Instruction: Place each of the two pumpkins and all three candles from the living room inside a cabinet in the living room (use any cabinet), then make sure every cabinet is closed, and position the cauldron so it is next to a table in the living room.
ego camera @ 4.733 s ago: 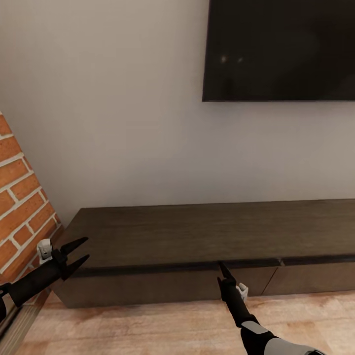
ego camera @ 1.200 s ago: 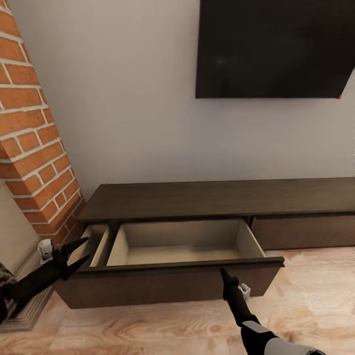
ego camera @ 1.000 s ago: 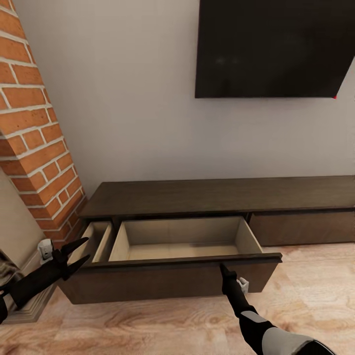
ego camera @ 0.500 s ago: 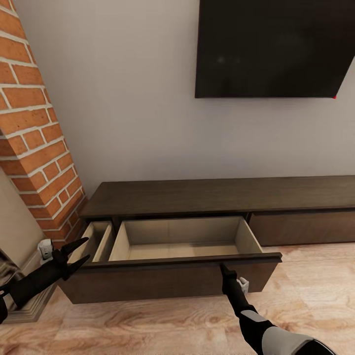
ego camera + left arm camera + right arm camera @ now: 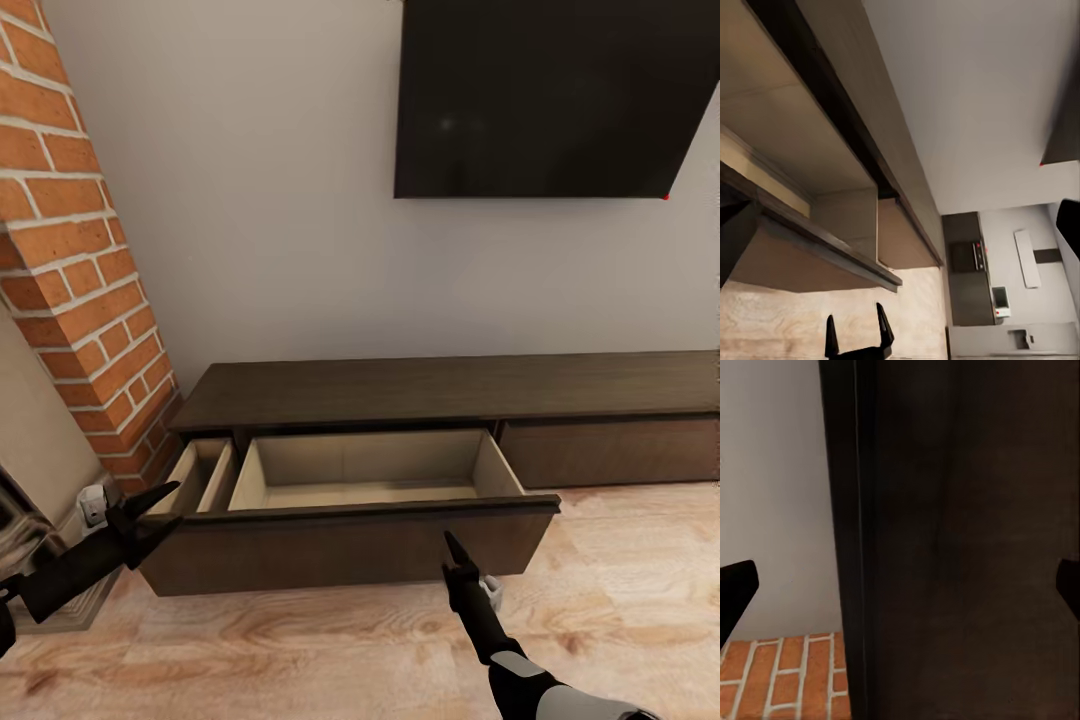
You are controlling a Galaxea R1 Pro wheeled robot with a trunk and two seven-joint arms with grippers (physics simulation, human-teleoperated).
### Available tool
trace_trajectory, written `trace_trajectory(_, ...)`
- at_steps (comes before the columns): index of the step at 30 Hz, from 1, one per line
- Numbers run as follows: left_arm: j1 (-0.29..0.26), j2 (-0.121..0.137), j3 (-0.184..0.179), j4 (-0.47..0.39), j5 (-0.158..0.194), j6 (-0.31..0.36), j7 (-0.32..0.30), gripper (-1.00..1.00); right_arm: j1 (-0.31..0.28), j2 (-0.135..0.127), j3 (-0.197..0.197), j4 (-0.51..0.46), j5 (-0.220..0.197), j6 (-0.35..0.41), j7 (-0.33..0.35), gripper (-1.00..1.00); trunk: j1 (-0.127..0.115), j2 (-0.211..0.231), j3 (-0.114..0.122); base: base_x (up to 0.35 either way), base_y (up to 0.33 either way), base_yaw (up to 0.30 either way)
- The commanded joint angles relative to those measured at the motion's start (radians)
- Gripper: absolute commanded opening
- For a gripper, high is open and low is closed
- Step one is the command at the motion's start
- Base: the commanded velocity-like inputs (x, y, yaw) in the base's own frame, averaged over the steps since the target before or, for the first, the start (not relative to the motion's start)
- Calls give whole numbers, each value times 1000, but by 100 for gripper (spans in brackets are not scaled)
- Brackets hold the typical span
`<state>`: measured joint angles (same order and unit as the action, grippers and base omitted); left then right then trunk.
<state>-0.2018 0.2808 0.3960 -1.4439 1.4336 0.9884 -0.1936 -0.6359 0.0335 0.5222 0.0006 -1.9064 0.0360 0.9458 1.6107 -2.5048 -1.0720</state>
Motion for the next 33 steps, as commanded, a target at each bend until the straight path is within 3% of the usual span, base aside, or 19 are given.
trace_trajectory(1,-1,0,1,0,-9,4,-9,100,-1,0,7,1,-10,4,4,100,-1,0,-1,-274,0,0)
trace_trajectory(16,0,0,1,0,-9,4,-9,100,-1,0,19,1,-2,11,4,100,-1,0,-1,-100,0,0)
trace_trajectory(20,0,0,1,0,-9,4,-9,100,-1,0,94,0,51,21,-12,100,-1,0,-1,-321,0,0)
trace_trajectory(22,0,0,1,0,-9,4,-9,100,-1,0,140,-4,78,25,-52,100,-1,0,-1,-331,0,0)
trace_trajectory(27,0,0,1,0,-9,4,-9,100,-1,0,200,-14,90,62,-128,100,-1,0,-1,-334,0,0)
trace_trajectory(29,-1,0,2,0,-9,4,-9,100,-1,-1,273,-15,91,109,-158,100,-1,0,-1,-335,0,0)
trace_trajectory(33,-1,2,5,-5,-9,5,-9,100,-1,-1,350,-17,89,159,-168,100,-1,0,-1,-223,0,0)
